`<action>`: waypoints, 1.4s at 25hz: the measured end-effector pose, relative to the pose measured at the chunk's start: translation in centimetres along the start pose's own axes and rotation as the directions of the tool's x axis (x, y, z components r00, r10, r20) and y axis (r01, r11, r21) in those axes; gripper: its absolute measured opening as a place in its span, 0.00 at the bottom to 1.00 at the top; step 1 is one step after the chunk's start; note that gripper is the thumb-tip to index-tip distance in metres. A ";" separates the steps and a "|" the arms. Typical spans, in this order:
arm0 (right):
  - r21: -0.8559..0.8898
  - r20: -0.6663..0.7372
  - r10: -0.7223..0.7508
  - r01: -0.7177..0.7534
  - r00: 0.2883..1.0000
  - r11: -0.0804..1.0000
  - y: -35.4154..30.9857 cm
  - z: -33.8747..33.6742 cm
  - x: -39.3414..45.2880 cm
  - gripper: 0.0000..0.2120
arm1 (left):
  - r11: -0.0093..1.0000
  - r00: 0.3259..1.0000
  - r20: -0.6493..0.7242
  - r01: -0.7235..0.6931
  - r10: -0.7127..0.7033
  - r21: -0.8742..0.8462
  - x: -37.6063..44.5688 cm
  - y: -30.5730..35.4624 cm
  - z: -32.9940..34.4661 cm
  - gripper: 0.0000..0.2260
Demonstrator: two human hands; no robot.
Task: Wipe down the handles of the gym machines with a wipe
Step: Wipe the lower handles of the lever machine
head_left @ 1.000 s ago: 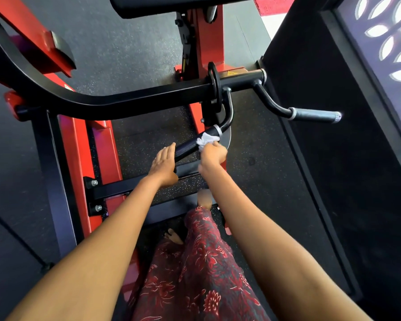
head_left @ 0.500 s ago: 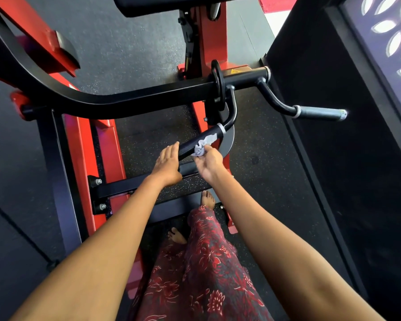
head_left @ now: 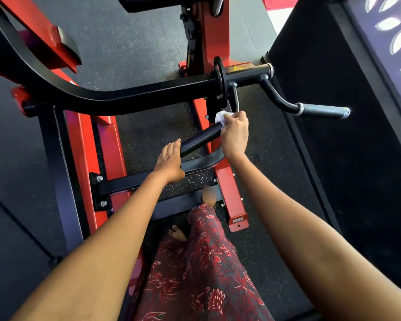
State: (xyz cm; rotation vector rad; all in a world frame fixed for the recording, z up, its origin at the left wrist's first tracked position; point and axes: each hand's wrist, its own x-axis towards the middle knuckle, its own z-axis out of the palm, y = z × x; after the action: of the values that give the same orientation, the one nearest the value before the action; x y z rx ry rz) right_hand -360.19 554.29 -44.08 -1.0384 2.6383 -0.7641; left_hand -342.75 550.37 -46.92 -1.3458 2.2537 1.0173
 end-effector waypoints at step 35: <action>0.014 0.176 -0.156 0.156 0.972 0.988 1.9 -2.1 1.1 0.13 | 1.000 1.000 -0.007 -0.006 0.006 -0.027 0.2 -0.2 0.2 0.46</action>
State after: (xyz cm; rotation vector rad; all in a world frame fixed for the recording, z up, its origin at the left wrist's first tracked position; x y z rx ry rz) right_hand -362.80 555.52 -43.33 -1.2635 2.4304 -0.6681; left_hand -342.74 550.35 -47.28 -1.3561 2.2576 1.0508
